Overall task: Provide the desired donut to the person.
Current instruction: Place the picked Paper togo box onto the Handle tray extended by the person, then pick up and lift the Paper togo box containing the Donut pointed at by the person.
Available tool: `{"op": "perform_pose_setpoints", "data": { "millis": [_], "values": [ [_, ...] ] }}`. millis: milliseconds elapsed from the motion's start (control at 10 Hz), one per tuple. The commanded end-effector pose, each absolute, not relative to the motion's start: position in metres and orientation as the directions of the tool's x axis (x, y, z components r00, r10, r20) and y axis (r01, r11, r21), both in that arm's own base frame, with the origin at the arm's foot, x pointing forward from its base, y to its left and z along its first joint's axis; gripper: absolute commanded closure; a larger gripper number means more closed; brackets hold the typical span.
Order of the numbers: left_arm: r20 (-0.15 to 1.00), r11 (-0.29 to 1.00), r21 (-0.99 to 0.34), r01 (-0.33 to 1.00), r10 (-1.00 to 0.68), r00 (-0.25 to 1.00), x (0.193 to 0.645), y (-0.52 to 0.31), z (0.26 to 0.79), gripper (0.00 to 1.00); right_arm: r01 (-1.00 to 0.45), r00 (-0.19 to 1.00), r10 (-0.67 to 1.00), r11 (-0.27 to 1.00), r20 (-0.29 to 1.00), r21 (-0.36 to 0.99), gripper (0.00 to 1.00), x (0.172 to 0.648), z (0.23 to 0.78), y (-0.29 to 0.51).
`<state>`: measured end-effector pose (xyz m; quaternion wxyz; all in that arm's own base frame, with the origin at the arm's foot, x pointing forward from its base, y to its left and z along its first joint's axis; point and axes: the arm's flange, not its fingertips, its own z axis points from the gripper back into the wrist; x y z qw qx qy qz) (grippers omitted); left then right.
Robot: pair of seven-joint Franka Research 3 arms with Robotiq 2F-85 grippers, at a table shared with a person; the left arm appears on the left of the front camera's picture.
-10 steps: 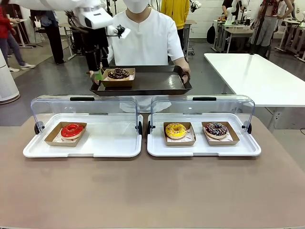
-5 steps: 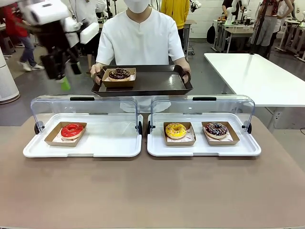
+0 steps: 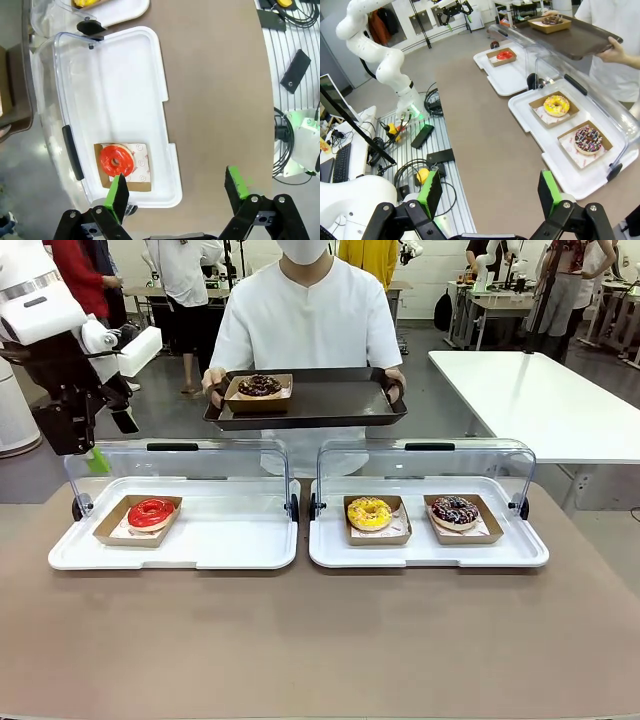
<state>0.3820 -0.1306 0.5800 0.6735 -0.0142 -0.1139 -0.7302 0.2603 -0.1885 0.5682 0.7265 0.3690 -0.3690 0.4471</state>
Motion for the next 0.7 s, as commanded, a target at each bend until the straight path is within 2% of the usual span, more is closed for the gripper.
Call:
{"op": "perform_pose_setpoints", "data": {
  "millis": [0,600],
  "values": [
    [0.175,-0.066,0.136,0.988,-0.98,-0.09,0.3809,-0.13,0.5796,0.0,-0.926,0.319,0.373,0.32,0.871,0.201,0.0,0.2596,0.5691,-0.1886],
    [0.175,-0.066,0.136,0.988,-0.98,-0.09,0.3809,-0.13,0.5796,0.0,-0.926,0.319,0.373,0.32,0.871,0.201,0.0,0.2596,0.5691,-0.1886]
  ]
}}
